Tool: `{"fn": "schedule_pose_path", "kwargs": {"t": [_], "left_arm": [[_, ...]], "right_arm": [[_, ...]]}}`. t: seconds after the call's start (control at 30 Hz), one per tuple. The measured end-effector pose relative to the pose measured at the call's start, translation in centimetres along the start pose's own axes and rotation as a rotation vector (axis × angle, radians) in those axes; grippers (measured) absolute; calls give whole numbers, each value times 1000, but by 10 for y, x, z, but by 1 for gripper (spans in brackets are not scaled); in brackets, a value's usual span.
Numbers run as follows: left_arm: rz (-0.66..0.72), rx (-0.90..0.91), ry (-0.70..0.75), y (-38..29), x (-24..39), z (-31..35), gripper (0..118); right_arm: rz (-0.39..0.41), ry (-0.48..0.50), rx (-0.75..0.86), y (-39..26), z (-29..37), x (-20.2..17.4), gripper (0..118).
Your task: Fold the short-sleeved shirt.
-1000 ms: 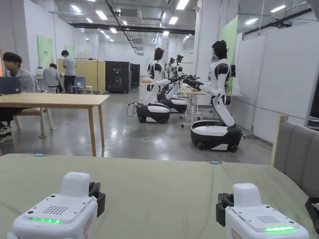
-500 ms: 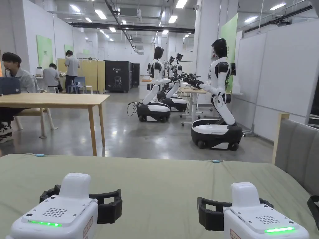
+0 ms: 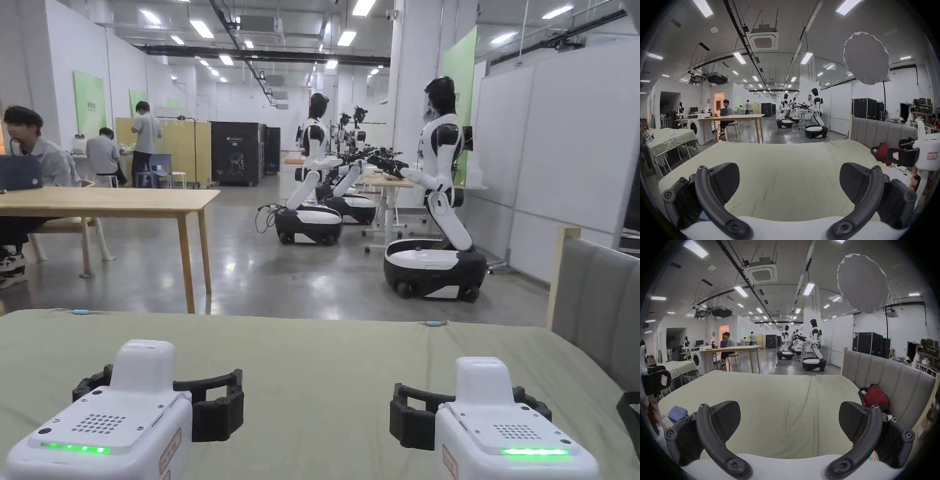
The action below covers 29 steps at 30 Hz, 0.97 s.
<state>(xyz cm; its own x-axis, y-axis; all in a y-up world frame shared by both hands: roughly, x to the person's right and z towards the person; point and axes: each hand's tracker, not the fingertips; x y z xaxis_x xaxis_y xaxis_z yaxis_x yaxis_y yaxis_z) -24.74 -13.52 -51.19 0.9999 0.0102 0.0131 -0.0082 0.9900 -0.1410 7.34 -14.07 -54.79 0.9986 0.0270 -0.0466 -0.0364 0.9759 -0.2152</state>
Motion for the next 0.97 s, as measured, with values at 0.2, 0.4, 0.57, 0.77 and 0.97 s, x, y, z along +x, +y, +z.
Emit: {"fn": "schedule_pose_path", "kwargs": {"t": [0.2,0.4,0.57,0.77,0.97], "left_arm": [[5,-4,-2,-1,0,1,118],[10,-11,-5,-3,1,0,118],[12,-17,-5,-3,1,-1,118],[8,-19,-7,-2,2,-3,118],[4,-13,-6,0,4,-4,118]], "right_arm": [[-11,-12,17,1,7,-3,118],[-36,-4,9,2,10,-2,118],[-71,18,-8,1,7,6,118],[-61,35,30,-2,8,9,118],[-73,12,2,-1,2,10,118]]}}
